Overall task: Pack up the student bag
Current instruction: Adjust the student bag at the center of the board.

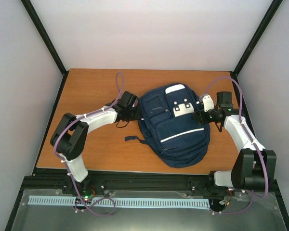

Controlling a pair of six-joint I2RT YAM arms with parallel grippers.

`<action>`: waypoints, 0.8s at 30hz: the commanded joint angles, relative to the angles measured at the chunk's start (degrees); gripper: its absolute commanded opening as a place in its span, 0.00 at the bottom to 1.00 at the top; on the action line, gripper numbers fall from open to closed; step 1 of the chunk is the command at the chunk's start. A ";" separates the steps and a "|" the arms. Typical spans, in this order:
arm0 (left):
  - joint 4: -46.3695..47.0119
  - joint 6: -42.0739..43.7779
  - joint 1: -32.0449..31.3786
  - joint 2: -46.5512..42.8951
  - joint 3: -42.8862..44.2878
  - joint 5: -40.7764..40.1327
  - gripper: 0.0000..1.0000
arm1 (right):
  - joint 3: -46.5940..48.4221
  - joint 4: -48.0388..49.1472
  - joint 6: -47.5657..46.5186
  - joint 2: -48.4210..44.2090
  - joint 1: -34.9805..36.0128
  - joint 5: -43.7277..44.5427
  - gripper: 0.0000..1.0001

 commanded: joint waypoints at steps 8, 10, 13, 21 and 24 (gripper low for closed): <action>1.60 0.39 0.59 1.04 1.44 -2.56 0.01 | 1.60 -0.92 -0.83 6.66 -0.25 -4.26 0.71; 1.66 0.13 0.59 -1.19 -1.07 -3.67 0.01 | 4.33 -1.78 -1.16 10.08 0.65 -4.31 0.68; 0.59 -0.14 0.59 -4.28 -4.62 -5.25 0.01 | 9.01 -3.02 -1.72 16.11 2.54 -5.02 0.58; -2.79 -5.30 0.59 -16.82 -17.48 -7.90 0.01 | 24.47 -3.97 1.82 32.90 11.43 -4.22 0.52; -4.23 -8.36 0.63 -22.64 -22.84 -7.80 0.01 | 32.79 -5.44 2.58 40.06 14.89 -2.74 0.50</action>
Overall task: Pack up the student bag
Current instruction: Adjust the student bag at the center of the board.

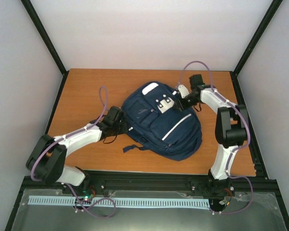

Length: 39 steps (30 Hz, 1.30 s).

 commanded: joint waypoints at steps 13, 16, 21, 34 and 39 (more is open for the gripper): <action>-18.88 -6.49 0.24 -27.85 -10.63 5.75 0.49 | 32.34 -8.32 4.53 18.47 7.26 1.63 0.47; -24.21 -4.82 0.15 -29.18 -8.31 6.29 0.59 | 29.55 -7.82 5.53 11.95 6.60 0.06 0.51; -26.60 2.71 0.06 -30.79 -4.98 11.26 0.54 | 19.32 -6.61 4.47 -2.42 6.05 0.03 0.60; -27.06 24.70 -6.12 -21.23 10.77 13.04 0.75 | -17.61 -16.34 -19.71 -36.06 6.50 -3.79 0.63; -22.93 33.64 -12.77 -18.28 13.52 8.97 0.75 | -25.96 -18.10 -25.35 -42.09 7.09 -2.15 0.62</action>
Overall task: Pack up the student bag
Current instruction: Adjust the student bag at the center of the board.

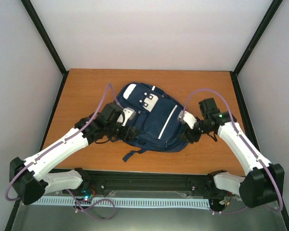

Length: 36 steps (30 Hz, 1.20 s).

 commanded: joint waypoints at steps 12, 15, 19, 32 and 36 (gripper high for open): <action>9.68 29.79 -14.22 6.86 4.22 -4.64 0.76 | -10.13 -3.14 -12.72 -0.48 0.60 -2.86 0.60; 11.09 31.07 -14.63 9.10 4.81 -6.30 0.74 | -11.51 -0.18 -11.33 1.97 0.62 0.28 0.60; 12.01 32.70 -14.81 11.03 5.05 -7.75 0.72 | -12.19 3.59 -8.66 5.69 0.48 3.37 0.59; 12.09 31.14 -14.88 12.55 4.40 -6.30 0.71 | -7.01 19.05 -0.65 17.37 -5.40 15.21 0.53; 12.30 30.50 -14.84 13.20 5.25 -5.50 0.71 | -3.29 20.91 -0.03 19.81 -8.46 15.36 0.53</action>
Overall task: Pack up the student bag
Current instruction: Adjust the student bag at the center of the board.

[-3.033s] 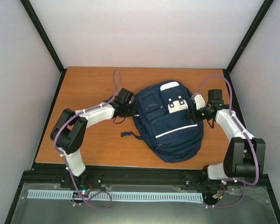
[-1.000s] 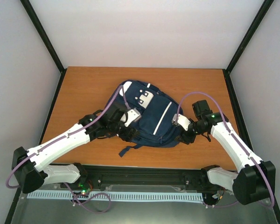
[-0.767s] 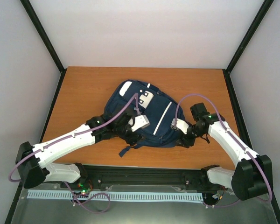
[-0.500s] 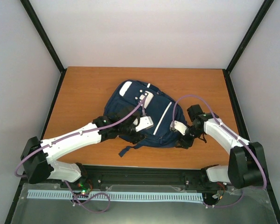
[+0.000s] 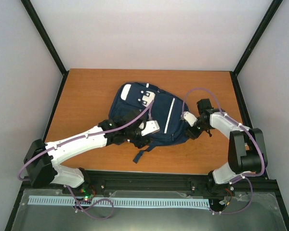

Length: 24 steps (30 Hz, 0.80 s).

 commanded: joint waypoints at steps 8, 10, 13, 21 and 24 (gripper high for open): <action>2.21 -2.41 -0.70 5.83 8.45 -4.12 0.72 | 5.00 -1.80 0.76 -9.40 -4.40 1.10 0.60; 1.73 -2.18 -0.74 7.43 10.40 -4.67 0.72 | 4.87 -4.54 0.57 -12.81 -4.40 -0.86 0.61; 2.78 -2.09 -0.69 7.47 9.39 -6.46 0.73 | 4.27 -6.96 2.07 -17.26 -3.95 -5.68 0.60; 5.07 -6.46 -0.70 6.22 8.50 -6.35 0.74 | 0.76 -4.18 6.09 -17.10 3.97 -7.91 0.47; 4.71 -6.87 -0.65 5.07 8.05 -7.30 0.74 | -0.63 -0.35 8.09 -15.17 7.29 -6.56 0.44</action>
